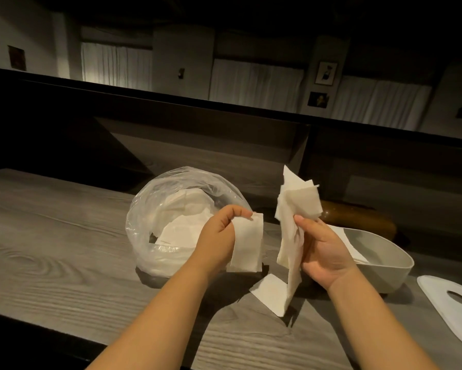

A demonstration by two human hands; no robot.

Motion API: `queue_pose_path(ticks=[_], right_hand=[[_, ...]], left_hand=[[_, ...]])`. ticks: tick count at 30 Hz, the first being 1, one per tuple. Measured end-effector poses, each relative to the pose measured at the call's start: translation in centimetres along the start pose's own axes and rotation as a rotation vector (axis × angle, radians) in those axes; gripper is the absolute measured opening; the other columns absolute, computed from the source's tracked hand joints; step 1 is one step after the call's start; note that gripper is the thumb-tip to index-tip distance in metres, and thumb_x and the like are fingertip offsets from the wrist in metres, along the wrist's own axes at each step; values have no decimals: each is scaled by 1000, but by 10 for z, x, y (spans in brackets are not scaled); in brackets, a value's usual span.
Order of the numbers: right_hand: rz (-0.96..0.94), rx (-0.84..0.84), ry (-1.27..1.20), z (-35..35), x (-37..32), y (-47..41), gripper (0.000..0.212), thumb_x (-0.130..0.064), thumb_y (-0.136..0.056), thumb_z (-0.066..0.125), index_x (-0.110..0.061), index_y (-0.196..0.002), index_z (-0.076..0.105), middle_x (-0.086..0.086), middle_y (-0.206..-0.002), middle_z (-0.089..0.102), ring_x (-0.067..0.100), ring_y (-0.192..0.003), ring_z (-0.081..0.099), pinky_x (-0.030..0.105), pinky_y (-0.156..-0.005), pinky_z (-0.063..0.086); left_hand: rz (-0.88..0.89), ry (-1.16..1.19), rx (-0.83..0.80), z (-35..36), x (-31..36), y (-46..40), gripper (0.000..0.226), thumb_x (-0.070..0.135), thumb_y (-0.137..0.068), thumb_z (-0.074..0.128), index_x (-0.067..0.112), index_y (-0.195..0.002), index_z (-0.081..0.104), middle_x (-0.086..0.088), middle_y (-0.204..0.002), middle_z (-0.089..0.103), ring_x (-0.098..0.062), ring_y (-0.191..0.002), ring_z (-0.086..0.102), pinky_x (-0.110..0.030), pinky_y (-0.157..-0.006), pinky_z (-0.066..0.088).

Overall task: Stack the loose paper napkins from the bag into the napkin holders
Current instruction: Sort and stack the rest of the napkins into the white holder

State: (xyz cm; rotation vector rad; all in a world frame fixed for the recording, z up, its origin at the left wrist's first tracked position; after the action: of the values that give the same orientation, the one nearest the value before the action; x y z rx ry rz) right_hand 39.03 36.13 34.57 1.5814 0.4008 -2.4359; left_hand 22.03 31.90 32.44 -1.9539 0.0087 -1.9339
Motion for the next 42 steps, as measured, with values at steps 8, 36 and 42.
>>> queue_pose_path(ticks=[8,36,42], right_hand=[[-11,-85,674,7,13,-2,14,-30,-86,71,-25,-98,66,-7,-89,72,19,-91,66,33,-76,48],[-62,-172,220,3,-15,10,42,-24,-72,70,-26,-113,63,2,-98,75,23,-83,74,34,-58,59],[-90,-35,757,6,7,-2,17,-31,-88,70,-35,-101,59,-7,-98,68,15,-85,68,26,-66,56]], left_hand=[[-192,321,70,-1,8,1,34,49,-101,42,27,-113,65,-5,-109,72,-24,-95,72,-33,-73,60],[-78,121,144,-4,8,-2,40,5,-100,40,30,-96,71,5,-117,58,-23,-104,56,-43,-89,56],[-220,175,-11,8,3,3,34,52,-97,48,27,-112,65,-3,-113,68,-25,-105,66,-41,-95,54]])
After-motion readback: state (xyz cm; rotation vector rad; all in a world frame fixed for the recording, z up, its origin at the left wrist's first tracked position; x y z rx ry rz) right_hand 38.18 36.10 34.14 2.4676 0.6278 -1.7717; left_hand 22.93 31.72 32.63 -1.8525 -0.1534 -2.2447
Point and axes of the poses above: each hand's wrist, its own y-axis away from the middle knuckle, its own z-axis out of the palm, x = y × z, the point moved 2 cm from there along -y, towards the middle knuckle
